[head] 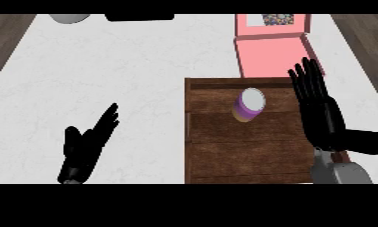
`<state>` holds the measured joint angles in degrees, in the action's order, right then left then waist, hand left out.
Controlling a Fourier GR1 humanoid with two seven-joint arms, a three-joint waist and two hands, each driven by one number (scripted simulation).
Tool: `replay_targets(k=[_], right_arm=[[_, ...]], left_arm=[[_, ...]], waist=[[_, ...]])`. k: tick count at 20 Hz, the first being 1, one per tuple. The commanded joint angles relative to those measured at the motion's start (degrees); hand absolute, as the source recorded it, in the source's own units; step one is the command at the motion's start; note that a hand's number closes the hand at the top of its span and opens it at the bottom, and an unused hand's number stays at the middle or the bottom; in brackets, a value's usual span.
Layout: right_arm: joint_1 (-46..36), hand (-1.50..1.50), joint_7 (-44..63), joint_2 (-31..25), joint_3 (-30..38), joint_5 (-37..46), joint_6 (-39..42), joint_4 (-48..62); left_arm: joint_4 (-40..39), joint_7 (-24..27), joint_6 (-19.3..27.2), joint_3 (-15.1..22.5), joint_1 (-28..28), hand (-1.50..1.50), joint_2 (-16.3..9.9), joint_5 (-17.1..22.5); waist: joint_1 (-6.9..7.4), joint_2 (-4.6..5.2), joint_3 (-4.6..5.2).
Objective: Pick the can from the tray and place it in the cardboard box
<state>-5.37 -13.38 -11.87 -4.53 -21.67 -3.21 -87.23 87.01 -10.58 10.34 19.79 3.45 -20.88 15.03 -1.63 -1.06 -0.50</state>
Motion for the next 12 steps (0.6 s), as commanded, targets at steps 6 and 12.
replay_targets(k=[6,12], right_arm=[[-15.7,-1.50,6.7,-19.1,9.6,-2.1,8.6,-9.6],[-14.4,-1.50,-3.5,-29.0,8.2,10.1,17.8,1.6]], left_arm=[[6.1,10.4,-2.9,-4.8,-14.3,0.00,-9.3,-9.0],[1.9,15.3,-8.1,-5.3,-17.0,0.00,-8.2,-7.6]], waist=[[0.45,-0.06,0.76],[1.82,1.44,0.49]])
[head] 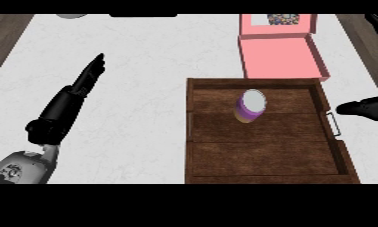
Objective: Pick the can from the tray and place it in the cardboard box
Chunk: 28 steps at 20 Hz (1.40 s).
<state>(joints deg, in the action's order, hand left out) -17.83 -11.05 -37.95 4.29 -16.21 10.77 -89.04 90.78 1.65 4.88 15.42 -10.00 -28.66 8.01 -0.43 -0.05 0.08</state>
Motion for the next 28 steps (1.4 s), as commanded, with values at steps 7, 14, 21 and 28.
replay_targets(k=[7,14,21,28], right_arm=[[-7.4,-1.50,-15.0,-8.9,-4.8,17.6,7.3,4.8],[-8.6,-1.50,-5.1,-15.5,-14.2,28.0,14.1,-4.9],[-10.6,-1.50,12.2,-12.1,-23.4,35.2,18.4,-17.7],[-14.5,-1.50,29.1,-5.6,-26.8,35.1,28.9,-22.0]], left_arm=[[-4.6,5.2,-4.7,-2.5,-4.2,0.00,-0.3,-0.4],[-5.3,5.3,-3.7,-2.1,-4.0,0.00,1.5,-2.1],[-6.6,5.7,-5.7,-3.5,-4.0,0.00,1.1,-2.4],[-1.7,2.6,-5.3,-4.1,-2.6,0.00,2.7,-3.9]], waist=[[1.21,0.36,-0.04],[0.78,0.00,0.05],[0.55,-0.10,0.02],[0.88,-0.07,-0.02]])
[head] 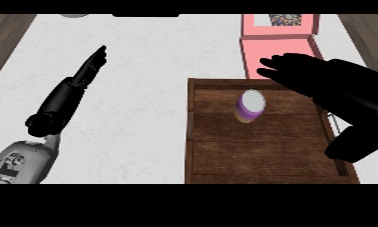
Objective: Pick the can from the tray and place it in the cardboard box
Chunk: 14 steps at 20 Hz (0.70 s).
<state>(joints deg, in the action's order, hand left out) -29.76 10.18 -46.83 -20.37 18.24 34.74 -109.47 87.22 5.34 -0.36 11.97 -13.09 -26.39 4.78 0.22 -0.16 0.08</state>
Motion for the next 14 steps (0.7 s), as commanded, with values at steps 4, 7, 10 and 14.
replay_targets(k=[4,7,10,14], right_arm=[[3.1,-1.50,10.5,5.0,0.8,1.5,6.8,-5.0],[3.9,-1.50,10.2,10.0,-3.6,7.2,5.8,-2.8],[4.5,-1.50,14.9,13.0,-4.1,9.1,8.4,-5.9],[2.9,-1.50,13.5,17.2,-6.8,17.6,5.6,-0.4]], left_arm=[[1.0,-3.4,-0.6,-1.7,-1.7,0.00,2.8,-1.6],[6.3,-2.3,-1.4,-1.3,4.6,0.00,2.5,-2.6],[-3.5,0.4,-4.9,-5.3,-2.5,0.00,2.3,-2.3],[-5.7,2.8,-5.6,-5.4,-2.0,0.00,4.0,-4.0]], waist=[[-0.42,0.05,-0.06],[0.19,0.07,-0.08],[-0.40,0.13,-0.05],[-0.18,0.22,-0.06]])
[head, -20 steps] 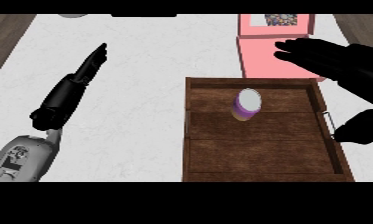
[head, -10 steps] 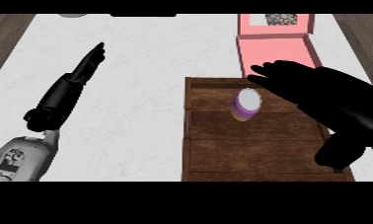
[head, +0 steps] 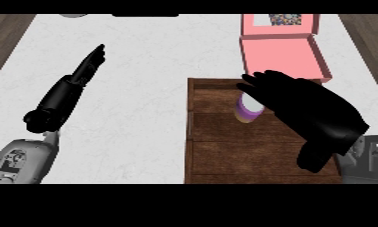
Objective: Pick the can from the tray and place it in the cardboard box
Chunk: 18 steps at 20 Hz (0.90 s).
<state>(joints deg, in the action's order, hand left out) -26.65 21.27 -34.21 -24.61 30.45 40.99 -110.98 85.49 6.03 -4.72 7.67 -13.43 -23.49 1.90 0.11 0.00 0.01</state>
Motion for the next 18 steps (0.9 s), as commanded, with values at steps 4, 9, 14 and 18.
replay_targets(k=[4,9,14,18], right_arm=[[1.1,-1.50,-1.4,2.9,3.8,3.9,4.1,-0.8],[0.9,-1.50,-1.1,9.0,-2.6,14.0,0.1,4.6],[1.4,-1.50,-11.2,7.9,-1.9,21.1,-8.0,15.6],[7.1,-1.50,-12.4,7.2,0.3,20.6,-5.6,9.6]], left_arm=[[2.5,-5.2,-1.8,-1.2,-1.7,0.00,2.5,-1.5],[5.0,-0.9,-1.9,-2.0,4.6,0.00,3.0,-3.8],[3.8,-3.0,-2.9,-2.7,0.7,0.00,4.7,-4.7],[1.9,-1.1,-4.0,-4.6,1.3,0.00,5.2,-5.2]], waist=[[-0.21,-0.05,-0.01],[0.22,-0.05,-0.01],[0.22,0.07,-0.03],[-0.28,-0.02,-0.02]])
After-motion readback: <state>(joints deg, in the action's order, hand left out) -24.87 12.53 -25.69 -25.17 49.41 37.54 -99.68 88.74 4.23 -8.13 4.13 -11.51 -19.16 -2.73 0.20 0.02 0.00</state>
